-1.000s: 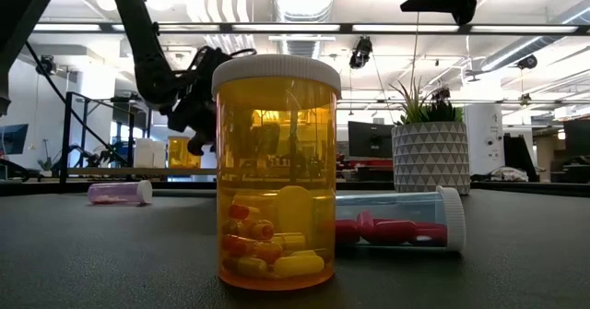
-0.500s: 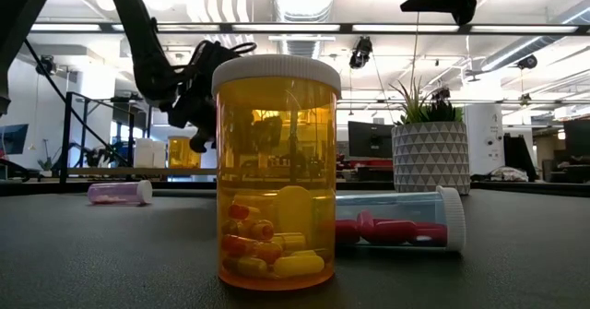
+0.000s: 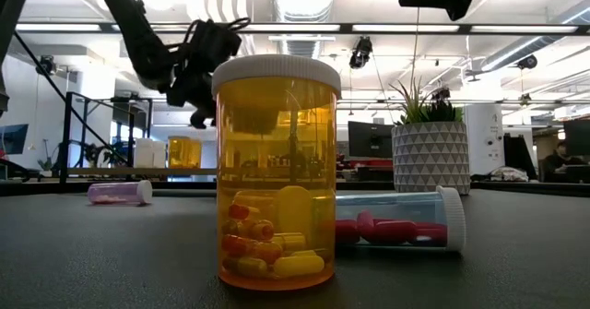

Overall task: Pick and place medicine bottles onto shelf by color
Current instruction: Put the top pink pill bottle on the shelf aligned with the other pink pill bottle

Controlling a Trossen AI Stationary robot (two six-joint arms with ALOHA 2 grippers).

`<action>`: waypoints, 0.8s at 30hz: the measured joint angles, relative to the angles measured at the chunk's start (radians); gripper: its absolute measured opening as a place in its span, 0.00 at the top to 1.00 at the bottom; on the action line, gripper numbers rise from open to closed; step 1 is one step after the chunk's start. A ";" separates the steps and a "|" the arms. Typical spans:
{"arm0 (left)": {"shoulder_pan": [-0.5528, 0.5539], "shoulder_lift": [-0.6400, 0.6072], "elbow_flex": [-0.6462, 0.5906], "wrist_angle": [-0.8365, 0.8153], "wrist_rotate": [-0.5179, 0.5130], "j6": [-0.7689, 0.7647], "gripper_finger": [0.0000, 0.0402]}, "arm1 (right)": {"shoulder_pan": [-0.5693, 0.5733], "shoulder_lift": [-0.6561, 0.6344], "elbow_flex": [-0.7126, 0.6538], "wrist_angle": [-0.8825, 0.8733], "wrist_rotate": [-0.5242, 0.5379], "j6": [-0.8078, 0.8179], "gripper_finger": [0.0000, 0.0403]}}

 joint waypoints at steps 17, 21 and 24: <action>-0.076 -0.217 0.082 -0.074 0.063 0.233 0.55 | 0.000 0.000 0.000 0.000 0.000 0.007 0.46; -0.130 -0.224 0.159 -0.211 0.071 0.246 0.55 | 0.000 0.000 0.000 0.001 0.000 0.008 0.46; -0.175 -0.226 0.226 -0.298 0.071 0.246 0.55 | 0.000 0.000 0.000 0.001 0.000 0.008 0.46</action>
